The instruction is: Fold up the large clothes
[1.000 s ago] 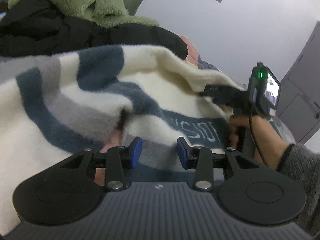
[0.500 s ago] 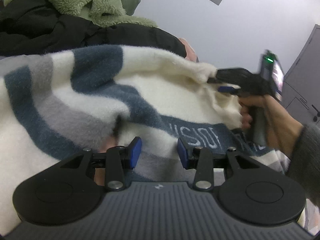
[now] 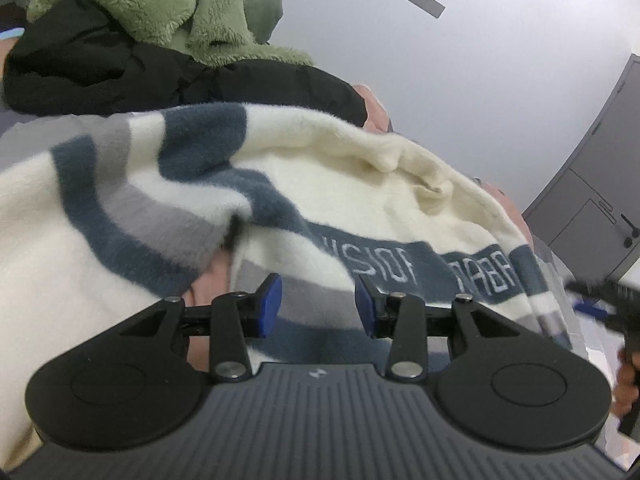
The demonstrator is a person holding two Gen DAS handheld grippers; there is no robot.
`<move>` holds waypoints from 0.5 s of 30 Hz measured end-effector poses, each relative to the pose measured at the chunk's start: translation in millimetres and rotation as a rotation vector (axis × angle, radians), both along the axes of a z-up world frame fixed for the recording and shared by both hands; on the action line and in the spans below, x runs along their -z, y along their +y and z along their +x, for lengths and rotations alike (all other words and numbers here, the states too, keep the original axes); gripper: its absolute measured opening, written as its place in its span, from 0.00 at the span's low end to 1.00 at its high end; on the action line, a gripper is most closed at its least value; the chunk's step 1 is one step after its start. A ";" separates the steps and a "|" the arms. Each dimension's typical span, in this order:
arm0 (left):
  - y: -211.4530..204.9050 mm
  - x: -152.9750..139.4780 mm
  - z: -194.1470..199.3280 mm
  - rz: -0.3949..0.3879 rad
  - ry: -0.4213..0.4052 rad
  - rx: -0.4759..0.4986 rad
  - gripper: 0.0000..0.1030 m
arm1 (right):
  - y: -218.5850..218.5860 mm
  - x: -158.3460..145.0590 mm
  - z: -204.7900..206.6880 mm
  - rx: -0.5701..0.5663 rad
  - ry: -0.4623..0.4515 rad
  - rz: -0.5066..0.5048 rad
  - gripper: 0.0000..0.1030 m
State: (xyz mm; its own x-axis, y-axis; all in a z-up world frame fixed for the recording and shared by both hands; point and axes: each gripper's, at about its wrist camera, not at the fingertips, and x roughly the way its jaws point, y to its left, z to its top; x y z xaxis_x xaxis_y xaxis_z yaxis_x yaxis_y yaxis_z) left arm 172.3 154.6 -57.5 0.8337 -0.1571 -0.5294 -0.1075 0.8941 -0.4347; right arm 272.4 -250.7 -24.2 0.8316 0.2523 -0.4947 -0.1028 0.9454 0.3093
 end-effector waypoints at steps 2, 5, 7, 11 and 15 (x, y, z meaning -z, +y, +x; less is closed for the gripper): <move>-6.1 -5.6 -11.9 0.026 -0.002 -0.001 0.44 | -20.8 8.5 -19.1 0.055 0.036 -0.032 0.65; -17.4 -12.7 -32.5 0.060 -0.005 0.000 0.44 | -47.6 26.9 -43.2 0.101 0.094 -0.033 0.65; -24.9 -16.0 -45.4 0.069 -0.001 0.000 0.45 | -59.6 36.8 -53.2 0.110 0.132 -0.033 0.65; -34.3 -17.0 -61.7 0.074 0.022 -0.005 0.45 | -69.2 57.4 -68.4 0.072 0.235 -0.055 0.65; -36.8 -13.9 -67.1 0.100 0.050 -0.038 0.46 | -75.6 71.3 -70.5 0.013 0.309 0.037 0.64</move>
State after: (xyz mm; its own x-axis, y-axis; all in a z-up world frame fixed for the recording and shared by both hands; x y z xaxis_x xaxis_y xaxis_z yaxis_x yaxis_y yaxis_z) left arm 105.2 117.8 -43.6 0.8101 -0.0701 -0.5820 -0.1617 0.9276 -0.3368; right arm 201.9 -326.4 -95.5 0.6464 0.2652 -0.7154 0.0135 0.9335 0.3583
